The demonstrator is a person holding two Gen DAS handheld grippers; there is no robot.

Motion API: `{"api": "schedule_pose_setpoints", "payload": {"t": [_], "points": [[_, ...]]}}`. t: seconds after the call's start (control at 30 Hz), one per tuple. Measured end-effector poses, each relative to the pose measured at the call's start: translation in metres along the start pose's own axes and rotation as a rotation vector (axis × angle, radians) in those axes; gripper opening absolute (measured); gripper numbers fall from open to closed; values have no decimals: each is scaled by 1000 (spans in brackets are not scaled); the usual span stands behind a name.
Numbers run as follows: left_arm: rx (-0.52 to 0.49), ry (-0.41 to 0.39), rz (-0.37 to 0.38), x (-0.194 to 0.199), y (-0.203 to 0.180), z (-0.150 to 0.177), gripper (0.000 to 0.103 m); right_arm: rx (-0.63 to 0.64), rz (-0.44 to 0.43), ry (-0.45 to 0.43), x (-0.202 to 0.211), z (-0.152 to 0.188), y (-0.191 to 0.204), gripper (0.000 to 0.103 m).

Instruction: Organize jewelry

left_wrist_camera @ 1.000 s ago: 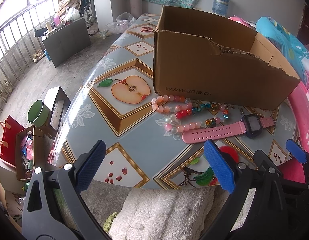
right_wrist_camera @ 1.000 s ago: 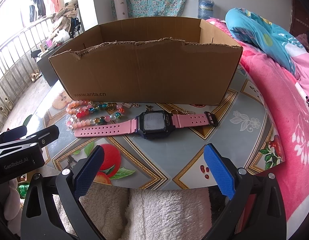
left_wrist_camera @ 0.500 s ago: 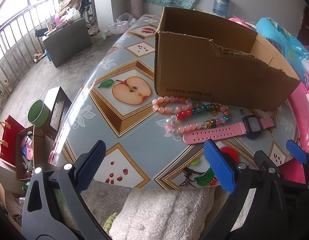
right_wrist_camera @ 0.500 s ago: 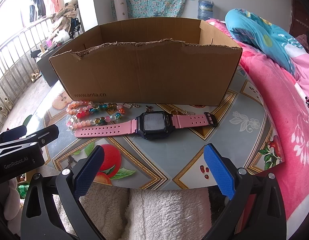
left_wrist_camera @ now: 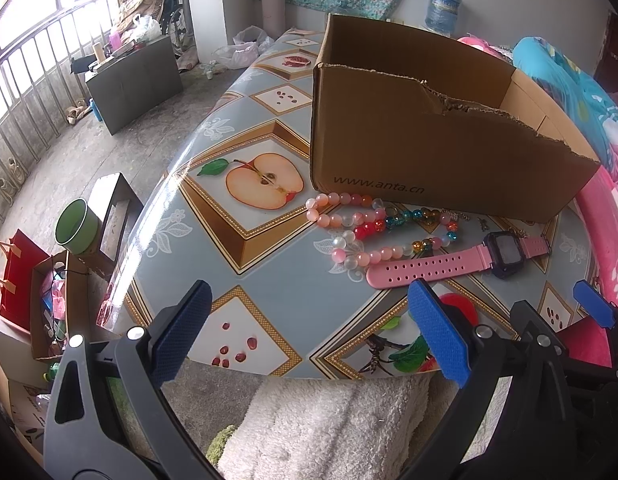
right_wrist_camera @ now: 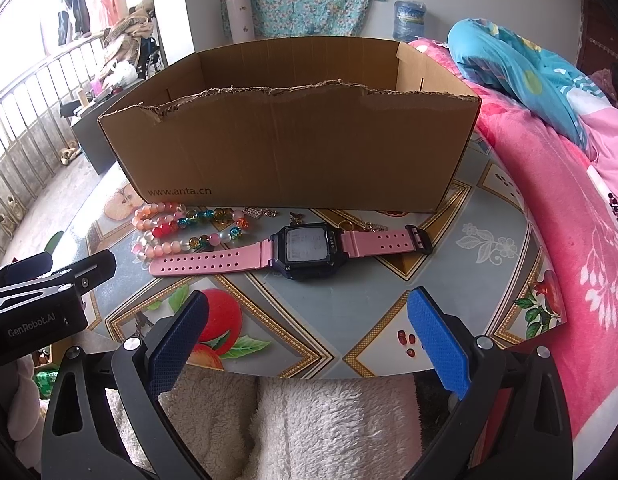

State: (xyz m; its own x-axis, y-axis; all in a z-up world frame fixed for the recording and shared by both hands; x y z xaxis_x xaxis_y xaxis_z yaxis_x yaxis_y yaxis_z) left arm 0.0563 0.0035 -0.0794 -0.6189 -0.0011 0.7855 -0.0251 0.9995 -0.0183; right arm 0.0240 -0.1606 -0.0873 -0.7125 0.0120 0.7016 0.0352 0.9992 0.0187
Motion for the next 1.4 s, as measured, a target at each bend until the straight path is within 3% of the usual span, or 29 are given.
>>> {"api": "schedule_pose_setpoints", "payload": {"t": [0.43,0.67,0.9,1.0,1.07,1.17,1.27,1.4], "points": [[-3,-15,21,-2,3,3,95,-13,-14,-37,6,-3,0,97],[-61,-128,144,2,-7,4,95,4,-14,-110,13,-14,-3,97],[-133,-238,301,11,-31,-4,94,86,-31,-144,6,-26,-6,89],[-172,-239,356,10,-45,-3,87,142,-94,-143,2,-30,2,85],[-207,-219,395,7,-55,1,76,196,-159,-125,-4,-32,9,83],[-282,-192,420,-1,-71,9,67,315,-253,-102,-10,-35,21,79],[-366,-186,439,-5,-87,14,61,401,-345,-60,-17,-35,33,78],[-448,-197,456,-7,-101,21,58,469,-389,19,-35,-33,38,75]]}}
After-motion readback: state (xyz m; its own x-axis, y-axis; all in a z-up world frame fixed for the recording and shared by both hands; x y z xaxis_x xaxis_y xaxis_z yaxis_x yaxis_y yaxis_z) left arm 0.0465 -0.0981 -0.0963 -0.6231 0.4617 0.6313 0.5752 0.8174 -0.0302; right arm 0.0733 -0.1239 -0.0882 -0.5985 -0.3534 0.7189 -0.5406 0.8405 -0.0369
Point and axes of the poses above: each gripper's, at about its wrist camera, not at the fingertips, and x roughly against the way its jaws point, y to its left, z to its underside, the point moved 10 cm from there along -x, roughly the way its jaws point, and after that the axes turned 4 degrees about -y, right-handed, at the moved point
